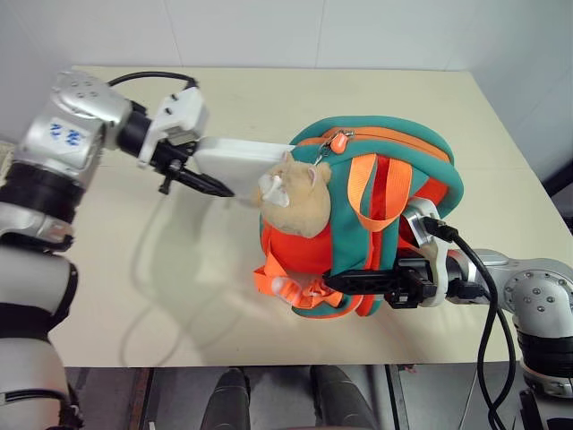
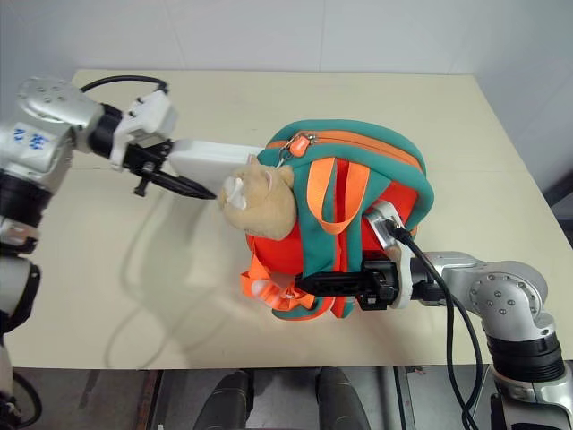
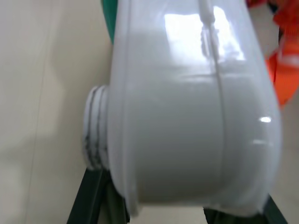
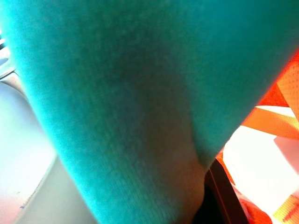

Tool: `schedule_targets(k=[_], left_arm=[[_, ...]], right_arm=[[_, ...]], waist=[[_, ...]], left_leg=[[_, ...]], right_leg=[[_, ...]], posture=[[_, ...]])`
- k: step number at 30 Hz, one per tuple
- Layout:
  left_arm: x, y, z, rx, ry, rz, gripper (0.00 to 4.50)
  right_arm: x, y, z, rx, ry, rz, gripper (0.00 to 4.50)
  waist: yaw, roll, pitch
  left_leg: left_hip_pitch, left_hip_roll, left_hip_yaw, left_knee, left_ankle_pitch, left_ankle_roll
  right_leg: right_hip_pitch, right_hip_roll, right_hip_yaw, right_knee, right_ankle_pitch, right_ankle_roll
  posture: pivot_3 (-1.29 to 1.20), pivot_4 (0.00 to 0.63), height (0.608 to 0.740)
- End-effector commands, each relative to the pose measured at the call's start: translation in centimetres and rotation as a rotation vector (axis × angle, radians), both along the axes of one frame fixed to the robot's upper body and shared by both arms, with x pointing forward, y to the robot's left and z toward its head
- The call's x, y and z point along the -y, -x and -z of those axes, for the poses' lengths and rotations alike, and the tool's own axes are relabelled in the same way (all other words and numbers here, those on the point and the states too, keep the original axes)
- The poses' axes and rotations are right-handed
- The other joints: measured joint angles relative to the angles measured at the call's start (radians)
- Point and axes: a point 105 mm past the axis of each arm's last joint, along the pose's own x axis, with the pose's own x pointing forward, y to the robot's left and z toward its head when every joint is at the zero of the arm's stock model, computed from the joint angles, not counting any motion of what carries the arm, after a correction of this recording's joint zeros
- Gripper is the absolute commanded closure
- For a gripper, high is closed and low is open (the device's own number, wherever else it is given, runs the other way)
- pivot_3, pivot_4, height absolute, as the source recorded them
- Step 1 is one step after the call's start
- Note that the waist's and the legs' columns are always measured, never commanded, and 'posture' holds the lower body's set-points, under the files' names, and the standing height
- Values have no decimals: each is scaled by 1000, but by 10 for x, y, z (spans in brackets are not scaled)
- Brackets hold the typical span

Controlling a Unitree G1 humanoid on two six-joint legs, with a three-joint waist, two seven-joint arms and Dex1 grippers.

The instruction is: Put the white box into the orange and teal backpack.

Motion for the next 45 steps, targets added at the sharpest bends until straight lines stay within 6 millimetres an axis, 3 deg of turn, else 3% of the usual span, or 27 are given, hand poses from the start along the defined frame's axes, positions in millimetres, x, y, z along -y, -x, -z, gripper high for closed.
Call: schedule_targets(k=[1, 10, 20, 27, 32, 37, 42, 45], left_arm=[[18, 15, -18, -22, 29, 153, 3074], [54, 27, -32, -142, 246, 273, 3074], [66, 25, -2, -139, 179, 295, 3074], [77, 21, 7, -109, 200, 292, 3074], [74, 17, 0, -95, 256, 241, 1568], [50, 17, -6, -49, 286, 210, 34], [9, 16, -17, -35, 307, 105, 34], [-3, 27, -32, -72, 369, 100, 34]], right_arm=[[-5, 6, -2, 24, -12, -28, 4356], [-10, 8, 1, 25, -28, -13, 4356], [-14, 10, 2, 23, -40, -14, 4356], [-14, 10, 3, 24, -42, -16, 4356], [-14, 10, 3, 25, -39, -13, 4356], [-14, 9, 3, 28, -39, -9, 4356], [-14, 8, 3, 29, -39, -7, 4356], [-14, 8, 3, 28, -38, -10, 4356]], waist=[[0, 0, 0], [-2, 0, 0], [0, 0, 0], [2, 0, 0], [2, 0, 0], [-5, 0, 0], [-5, 0, 0], [-2, 0, 0]], left_leg=[[0, 0, 0, 0, 0, 0], [0, 0, 0, 0, 0, 0], [0, 0, -1, 2, 0, 0], [0, 0, -1, 3, 0, 0], [0, 0, -1, 3, 0, 0], [1, 0, -1, 3, 0, 0], [2, 0, -2, 3, 1, 0], [2, 0, -2, 4, 1, 0]], right_leg=[[0, 0, 0, 0, 0, 0], [0, 0, 0, 1, 0, 1], [0, 0, 0, 2, 0, 1], [0, 0, 0, 3, 0, 1], [0, 0, 0, 3, 0, 1], [0, 0, 0, 5, 0, 1], [0, 1, 0, 8, -1, 0], [0, 1, 0, 8, -1, 0]], posture=[[0, 150, 740], [0, 150, 740], [0, 150, 740], [0, 150, 740], [0, 150, 740], [0, 150, 740], [0, 150, 740], [0, 150, 740]])
